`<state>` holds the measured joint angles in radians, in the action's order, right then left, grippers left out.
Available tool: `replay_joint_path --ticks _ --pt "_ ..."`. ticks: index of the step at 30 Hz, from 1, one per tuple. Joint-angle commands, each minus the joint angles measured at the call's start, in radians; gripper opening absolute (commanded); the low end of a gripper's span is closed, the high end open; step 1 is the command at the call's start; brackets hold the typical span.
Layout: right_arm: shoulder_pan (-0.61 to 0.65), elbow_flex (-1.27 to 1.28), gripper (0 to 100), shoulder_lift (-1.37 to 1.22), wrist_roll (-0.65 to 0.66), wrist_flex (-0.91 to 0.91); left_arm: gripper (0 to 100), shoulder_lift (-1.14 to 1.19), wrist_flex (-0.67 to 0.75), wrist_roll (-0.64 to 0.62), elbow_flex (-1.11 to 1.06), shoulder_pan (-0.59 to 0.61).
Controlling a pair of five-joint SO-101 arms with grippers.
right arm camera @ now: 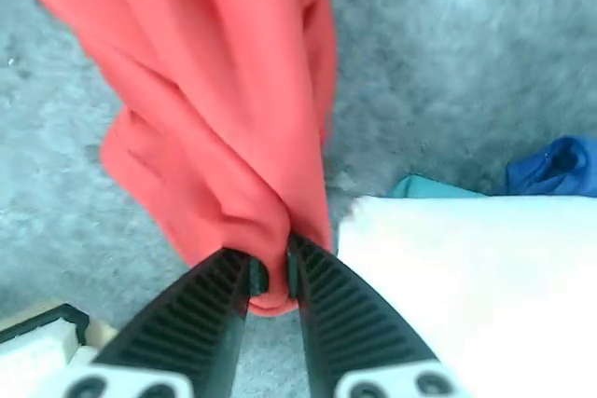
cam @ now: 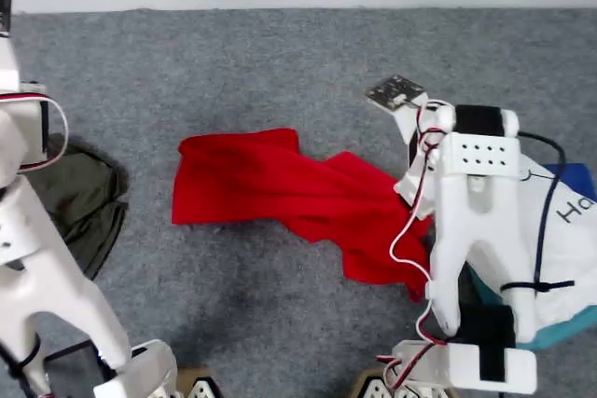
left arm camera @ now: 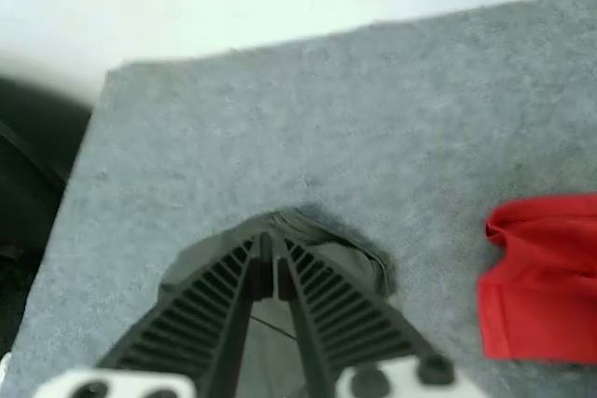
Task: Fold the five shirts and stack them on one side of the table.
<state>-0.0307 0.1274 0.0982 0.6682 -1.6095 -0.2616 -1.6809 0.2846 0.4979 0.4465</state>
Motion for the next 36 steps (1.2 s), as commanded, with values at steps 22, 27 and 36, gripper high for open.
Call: replay_joint_path --ticks 22,27,36 --pt "0.177 0.267 19.8 0.579 -0.086 -0.177 2 -0.018 0.399 0.0 -1.09 -0.374" --pt "0.205 0.382 19.8 0.595 -0.086 -0.176 2 -0.018 0.597 0.0 -1.213 -0.371" --pt "0.203 0.411 19.8 0.595 -0.091 -0.157 7 0.132 0.695 -0.008 -1.219 -0.354"
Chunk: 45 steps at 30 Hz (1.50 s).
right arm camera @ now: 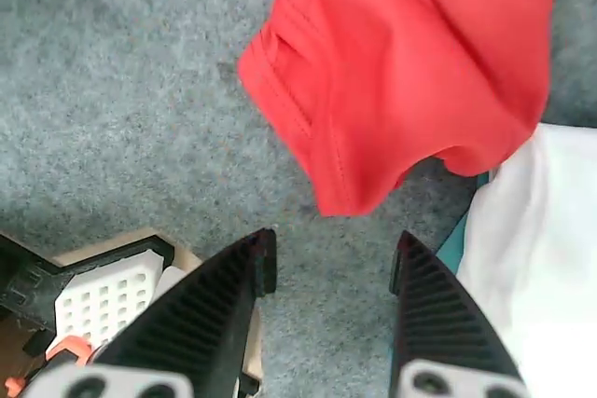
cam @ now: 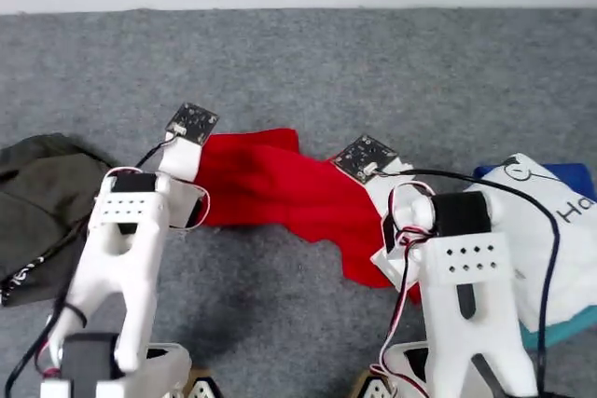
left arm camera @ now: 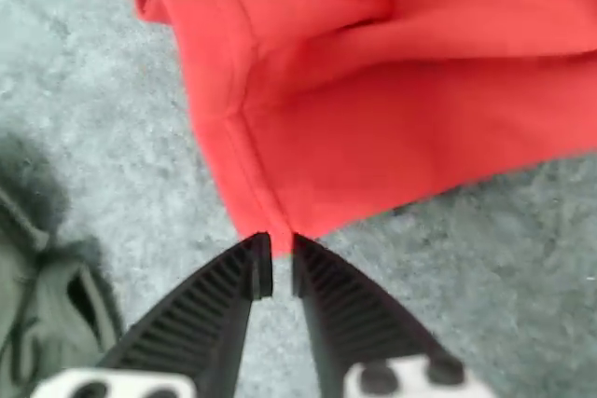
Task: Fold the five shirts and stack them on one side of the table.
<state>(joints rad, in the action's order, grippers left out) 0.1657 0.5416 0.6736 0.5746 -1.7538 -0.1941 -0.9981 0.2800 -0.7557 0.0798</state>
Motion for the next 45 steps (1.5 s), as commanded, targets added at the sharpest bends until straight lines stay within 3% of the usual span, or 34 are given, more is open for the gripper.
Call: replay_joint_path --ticks 1,7,16,20,26,34,40,45 --pt "0.007 -0.003 19.8 0.019 0.002 -0.013 7 0.109 0.008 -0.003 0.059 0.014" --pt "0.005 -0.002 19.8 0.019 0.002 -0.019 7 0.345 -0.029 -0.003 0.194 0.031" --pt "0.005 0.0 19.8 0.019 0.0 -0.019 6 0.611 -0.25 0.003 0.484 0.035" --pt "0.005 0.002 19.8 0.019 0.0 -0.019 1 0.684 -0.321 -0.002 0.576 0.035" --pt "0.005 0.002 19.8 0.019 0.0 -0.018 1 0.69 -0.439 -0.003 0.67 0.017" --pt "0.01 0.112 19.9 0.019 0.006 0.044 1 0.488 -0.522 -0.044 0.679 0.0" --pt "0.005 0.315 20.2 0.018 -0.002 0.213 2 0.428 -0.499 -0.044 0.625 0.011" --pt "0.005 0.334 20.2 0.018 -0.04 0.315 11 0.473 -0.434 -0.043 0.628 0.055"
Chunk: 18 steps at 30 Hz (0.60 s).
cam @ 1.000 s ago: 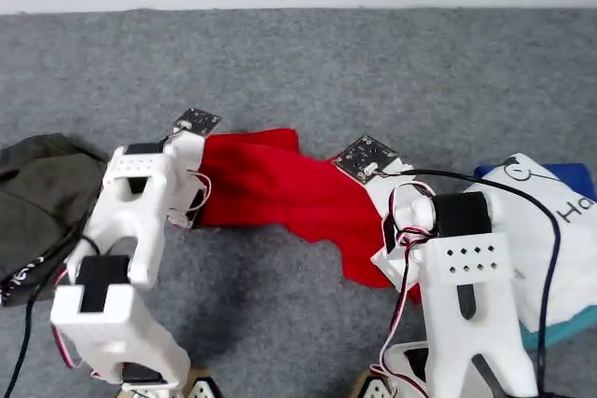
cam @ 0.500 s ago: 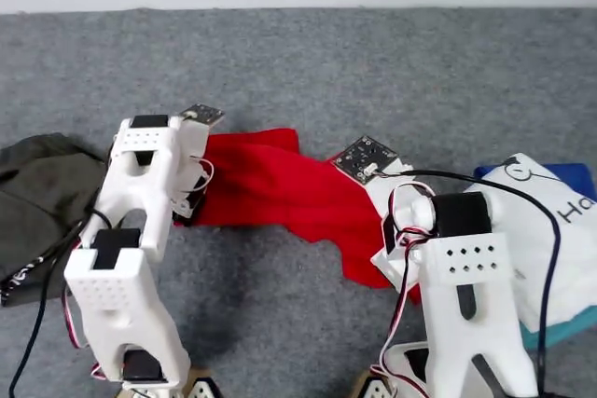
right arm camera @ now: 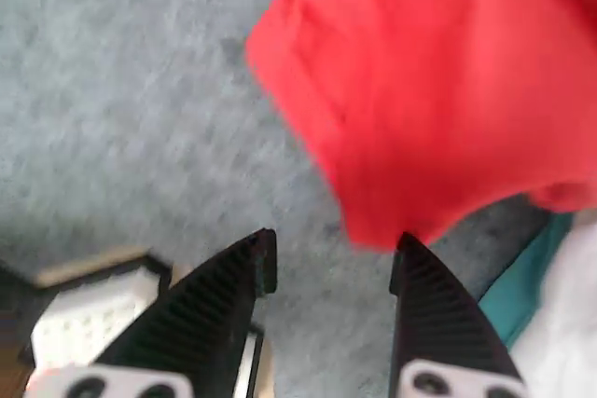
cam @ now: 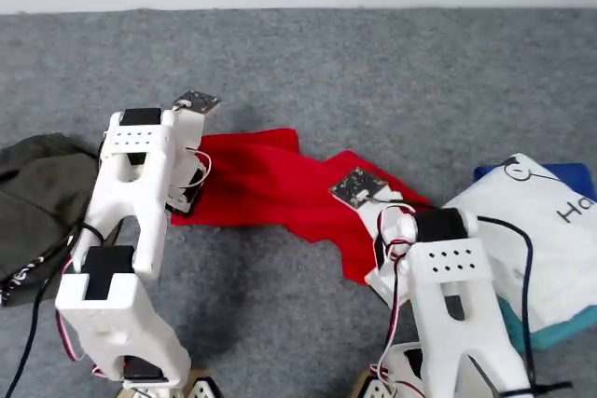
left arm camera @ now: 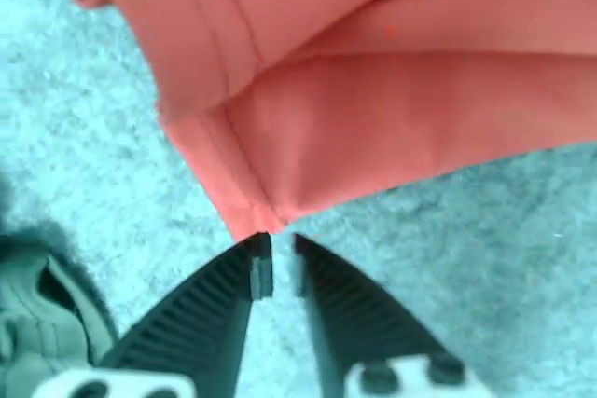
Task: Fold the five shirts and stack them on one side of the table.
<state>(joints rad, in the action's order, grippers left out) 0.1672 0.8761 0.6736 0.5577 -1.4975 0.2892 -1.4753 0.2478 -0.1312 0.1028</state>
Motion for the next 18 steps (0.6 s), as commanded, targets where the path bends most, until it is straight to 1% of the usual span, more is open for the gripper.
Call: replay_joint_path --ticks 1,3,5,9,11,14,18 --pt "0.004 0.0 20.2 0.018 -0.021 0.073 12 0.008 0.064 -0.011 0.004 0.046" --pt "0.004 0.0 20.2 0.018 -0.018 0.093 12 0.049 0.106 -0.011 0.004 0.074" --pt "0.004 0.0 20.2 0.018 -0.018 0.104 12 0.091 0.117 -0.011 0.004 0.084" --pt "0.002 0.0 20.0 0.018 -0.018 0.107 12 0.19 0.121 -0.011 0.005 0.064" --pt "0.001 0.021 19.9 0.018 -0.018 0.139 12 0.244 0.12 -0.011 0.012 0.046" --pt "-0.021 0.117 19.9 0.018 -0.018 0.26 11 0.287 0.087 -0.011 0.054 0.029" --pt "-0.067 0.239 19.9 0.018 -0.017 0.415 4 0.319 0.068 -0.011 0.079 0.026"
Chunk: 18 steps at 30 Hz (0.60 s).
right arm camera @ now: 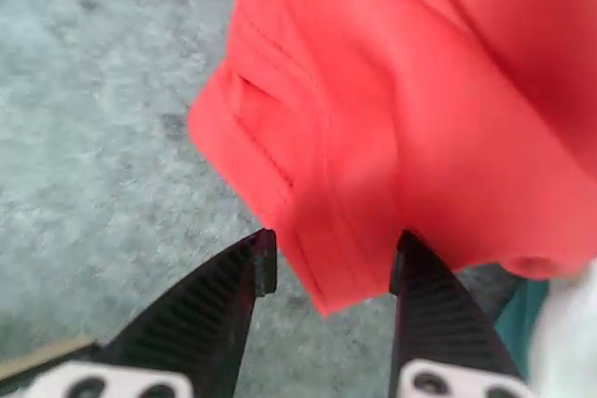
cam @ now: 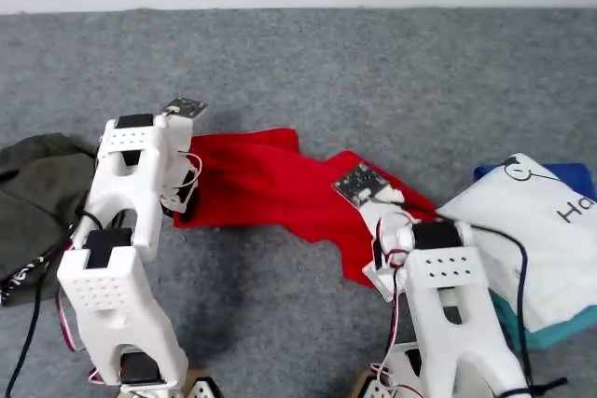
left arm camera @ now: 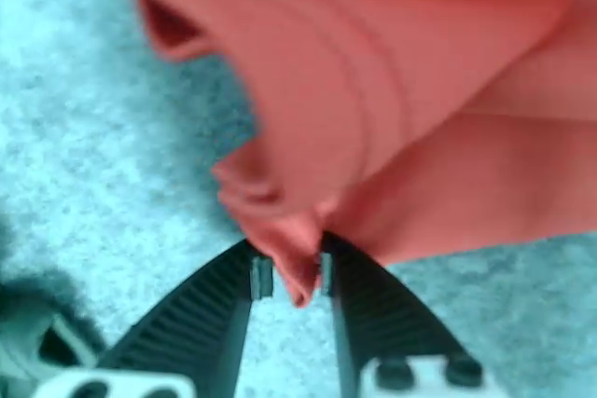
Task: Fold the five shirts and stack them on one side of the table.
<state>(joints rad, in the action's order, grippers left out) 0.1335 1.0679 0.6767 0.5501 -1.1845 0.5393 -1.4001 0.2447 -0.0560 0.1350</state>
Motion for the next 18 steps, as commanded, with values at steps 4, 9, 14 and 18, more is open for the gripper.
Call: replay_joint_path --ticks 4,9,14,18 --pt "-0.044 0.107 19.7 0.015 -0.009 0.217 2 0.097 -0.025 -0.008 0.03 -0.006" --pt "-0.045 0.187 16.6 0.015 -0.006 0.386 2 0.121 -0.051 -0.008 0.053 -0.006" --pt "-0.047 0.255 2.1 0.022 0.064 0.541 2 0.126 -0.058 -0.008 0.058 -0.006" --pt "-0.07 0.203 0.8 0.027 0.008 0.506 2 0.126 -0.06 -0.008 0.058 -0.006"
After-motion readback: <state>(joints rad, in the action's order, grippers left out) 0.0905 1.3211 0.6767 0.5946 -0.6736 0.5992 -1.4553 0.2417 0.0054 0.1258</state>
